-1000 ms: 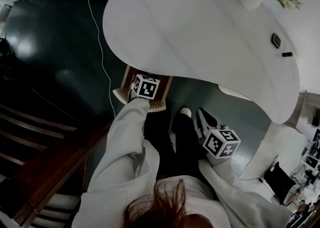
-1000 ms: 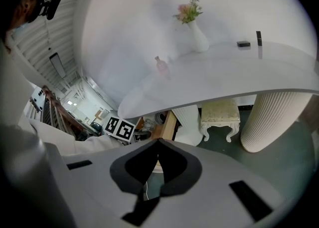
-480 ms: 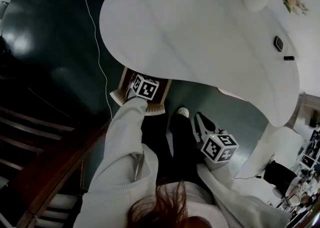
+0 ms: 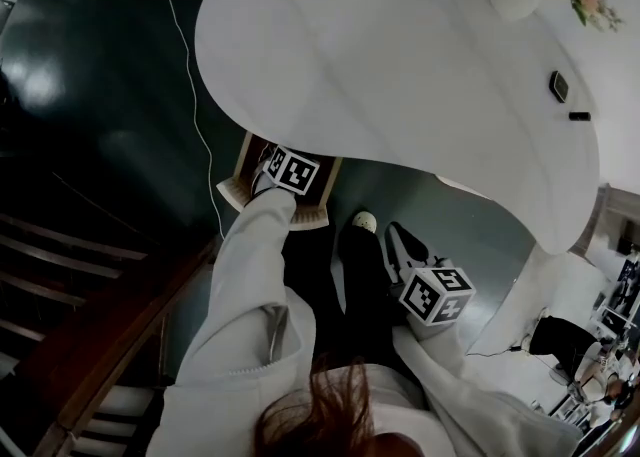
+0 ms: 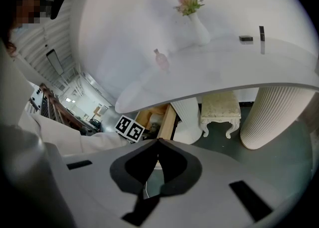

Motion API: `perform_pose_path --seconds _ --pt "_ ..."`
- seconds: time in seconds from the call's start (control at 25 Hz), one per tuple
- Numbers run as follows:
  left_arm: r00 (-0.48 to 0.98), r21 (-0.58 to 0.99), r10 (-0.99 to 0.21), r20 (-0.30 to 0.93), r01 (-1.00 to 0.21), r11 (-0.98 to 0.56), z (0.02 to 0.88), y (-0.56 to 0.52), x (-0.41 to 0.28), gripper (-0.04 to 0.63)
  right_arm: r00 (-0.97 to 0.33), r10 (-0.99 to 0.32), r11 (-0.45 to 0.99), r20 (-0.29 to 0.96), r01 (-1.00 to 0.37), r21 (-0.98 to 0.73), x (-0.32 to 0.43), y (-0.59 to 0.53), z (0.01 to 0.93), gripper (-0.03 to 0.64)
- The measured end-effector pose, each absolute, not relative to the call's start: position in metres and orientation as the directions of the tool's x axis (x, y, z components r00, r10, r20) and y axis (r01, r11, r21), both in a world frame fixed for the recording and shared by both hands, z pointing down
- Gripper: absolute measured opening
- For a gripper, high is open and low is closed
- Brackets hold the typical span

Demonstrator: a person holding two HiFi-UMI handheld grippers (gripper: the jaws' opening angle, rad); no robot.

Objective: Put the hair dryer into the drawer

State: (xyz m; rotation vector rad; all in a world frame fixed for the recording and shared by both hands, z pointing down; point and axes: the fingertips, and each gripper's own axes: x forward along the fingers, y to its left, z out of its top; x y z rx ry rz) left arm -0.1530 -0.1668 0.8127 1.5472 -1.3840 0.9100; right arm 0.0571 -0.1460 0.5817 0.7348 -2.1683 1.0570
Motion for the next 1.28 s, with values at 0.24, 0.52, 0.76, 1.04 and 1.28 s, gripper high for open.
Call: perform_pose_path --seconds 0.24,0.52,0.76,1.04,1.28 --pt "0.130 0.111 -0.425 0.896 -0.991 -0.070 0.794 -0.176 -0.147 0.310 -0.667 -0.210 0.527 0.715 -0.693 -0.492 0.059 -0.149 0.584 0.049" --pt "0.192 0.217 -0.425 0.884 -0.976 0.008 0.762 -0.176 -0.146 0.316 -0.693 -0.206 0.550 0.691 -0.666 -0.504 0.053 -0.155 0.580 0.049" --pt "0.217 0.255 -0.420 0.881 -0.966 0.035 0.738 -0.161 -0.139 0.316 -0.718 -0.202 0.576 0.666 -0.637 -0.513 0.043 -0.158 0.569 0.049" --pt "0.236 0.293 -0.473 0.849 -0.955 0.050 0.702 -0.157 -0.129 0.316 -0.750 -0.201 0.596 0.630 -0.604 -0.529 0.032 -0.163 0.556 0.049" --pt "0.254 0.329 -0.504 0.826 -0.942 0.064 0.680 -0.149 -0.119 0.316 -0.780 -0.176 0.624 0.600 -0.560 -0.545 0.017 -0.163 0.545 0.049"
